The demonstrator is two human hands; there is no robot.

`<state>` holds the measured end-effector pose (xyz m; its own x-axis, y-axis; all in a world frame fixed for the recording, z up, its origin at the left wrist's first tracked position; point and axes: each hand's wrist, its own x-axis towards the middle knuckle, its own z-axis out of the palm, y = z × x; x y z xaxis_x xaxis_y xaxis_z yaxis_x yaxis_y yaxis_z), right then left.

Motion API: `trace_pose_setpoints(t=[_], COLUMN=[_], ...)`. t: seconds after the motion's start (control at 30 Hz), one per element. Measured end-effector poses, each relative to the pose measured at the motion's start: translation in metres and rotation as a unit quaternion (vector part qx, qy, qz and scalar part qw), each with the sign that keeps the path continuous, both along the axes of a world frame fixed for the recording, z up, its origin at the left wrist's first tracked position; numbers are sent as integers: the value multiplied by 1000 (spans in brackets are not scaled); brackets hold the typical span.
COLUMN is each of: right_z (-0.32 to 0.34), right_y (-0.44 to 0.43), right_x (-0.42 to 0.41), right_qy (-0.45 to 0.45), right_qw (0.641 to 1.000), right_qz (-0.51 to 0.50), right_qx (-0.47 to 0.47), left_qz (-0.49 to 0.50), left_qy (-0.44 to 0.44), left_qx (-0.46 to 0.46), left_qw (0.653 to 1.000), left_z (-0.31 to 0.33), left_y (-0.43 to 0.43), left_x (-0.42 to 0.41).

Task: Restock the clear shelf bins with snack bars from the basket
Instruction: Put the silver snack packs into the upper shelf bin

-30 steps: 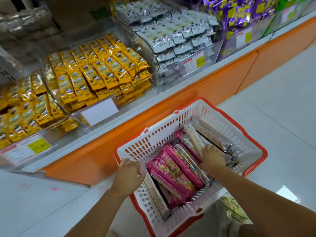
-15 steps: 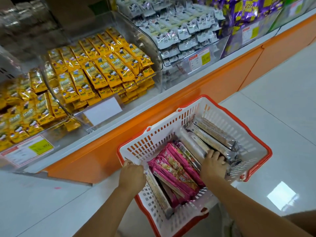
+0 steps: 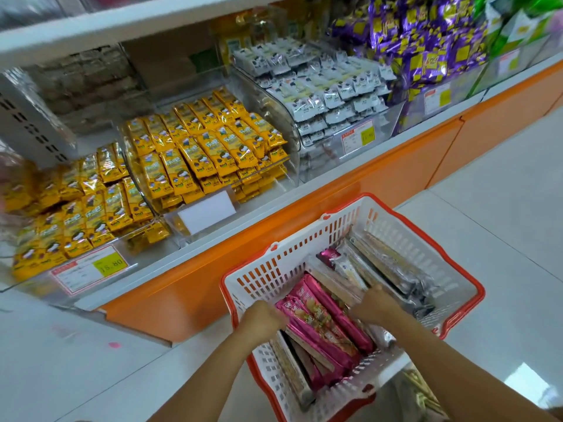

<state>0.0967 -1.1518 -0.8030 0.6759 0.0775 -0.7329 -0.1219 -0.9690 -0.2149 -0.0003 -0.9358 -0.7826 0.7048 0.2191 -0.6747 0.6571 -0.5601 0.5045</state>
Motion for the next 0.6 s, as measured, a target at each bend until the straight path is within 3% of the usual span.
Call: trace_pose_setpoints(t=[0.07, 0.23, 0.37, 0.5, 0.6], right_z=[15, 58, 79, 101, 108], right_y=[2, 9, 8, -1, -13], right_x=[-1, -25, -38, -39, -39], right_qy=[23, 5, -81, -73, -70], right_qw=[1000, 994, 974, 957, 903], right_qz=[10, -20, -20, -37, -136], right_qx=[10, 109, 211, 277, 401], left_qz=[99, 208, 278, 271, 256], left_qy=[21, 34, -22, -10, -8], left_qx=[-115, -326, -390, -446, -479], left_qw=[988, 921, 878, 853, 840], left_z=[10, 26, 45, 65, 78], left_y=[-11, -50, -67, -64, -61], left_x=[9, 30, 48, 54, 55])
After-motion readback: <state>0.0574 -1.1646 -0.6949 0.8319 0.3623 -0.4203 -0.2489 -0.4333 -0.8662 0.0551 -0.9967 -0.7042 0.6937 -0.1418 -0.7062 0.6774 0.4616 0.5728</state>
